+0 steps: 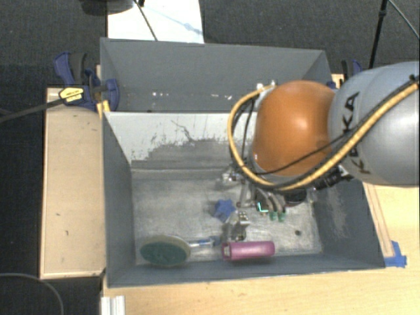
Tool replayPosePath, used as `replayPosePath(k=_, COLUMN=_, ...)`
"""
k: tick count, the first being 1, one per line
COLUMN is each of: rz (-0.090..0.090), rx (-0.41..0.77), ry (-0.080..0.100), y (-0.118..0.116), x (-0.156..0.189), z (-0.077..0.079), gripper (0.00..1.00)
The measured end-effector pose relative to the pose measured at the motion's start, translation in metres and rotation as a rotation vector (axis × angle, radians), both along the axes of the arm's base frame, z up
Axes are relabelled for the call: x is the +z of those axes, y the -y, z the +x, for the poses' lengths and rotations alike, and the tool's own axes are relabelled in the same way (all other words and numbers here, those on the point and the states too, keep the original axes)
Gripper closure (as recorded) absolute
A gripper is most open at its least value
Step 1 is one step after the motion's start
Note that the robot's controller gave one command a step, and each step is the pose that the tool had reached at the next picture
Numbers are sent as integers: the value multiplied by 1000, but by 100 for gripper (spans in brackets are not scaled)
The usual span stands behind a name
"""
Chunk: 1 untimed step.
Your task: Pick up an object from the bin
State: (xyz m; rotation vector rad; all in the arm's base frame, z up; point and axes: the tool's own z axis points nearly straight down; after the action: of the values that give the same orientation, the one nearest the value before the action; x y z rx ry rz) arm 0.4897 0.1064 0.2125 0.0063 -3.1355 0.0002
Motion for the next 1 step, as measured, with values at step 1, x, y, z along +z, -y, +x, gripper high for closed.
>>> replayPosePath(k=1, rz=1, rx=4, ry=10, y=46, x=-131, z=63, gripper=0)
